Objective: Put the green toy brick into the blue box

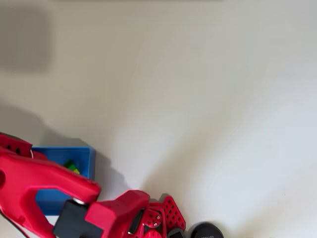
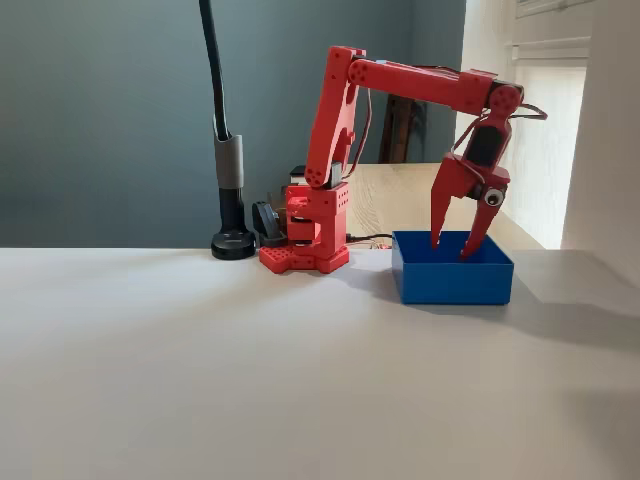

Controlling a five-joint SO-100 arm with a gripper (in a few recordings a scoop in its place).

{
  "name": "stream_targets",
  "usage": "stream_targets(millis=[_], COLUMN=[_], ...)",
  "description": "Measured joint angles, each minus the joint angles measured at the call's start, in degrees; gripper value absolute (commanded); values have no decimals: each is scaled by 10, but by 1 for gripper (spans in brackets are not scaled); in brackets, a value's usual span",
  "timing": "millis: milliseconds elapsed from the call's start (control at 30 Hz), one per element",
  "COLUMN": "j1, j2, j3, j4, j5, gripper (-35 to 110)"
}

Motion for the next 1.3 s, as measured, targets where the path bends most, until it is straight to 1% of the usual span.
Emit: stream_targets(millis=[200, 367, 533, 633, 867, 967, 1100, 1300], j1=[20, 28, 59, 119, 299, 390, 483, 570], j2=[11, 91, 166, 211, 277, 299, 333, 405], j3=[-49, -53, -54, -54, -28, 7, 69, 191], j4=[28, 28, 28, 27, -43, -82, -142, -227], j5=[23, 14, 18, 27, 22, 23, 19, 19], gripper=[0, 0, 0, 0, 0, 0, 0, 0])
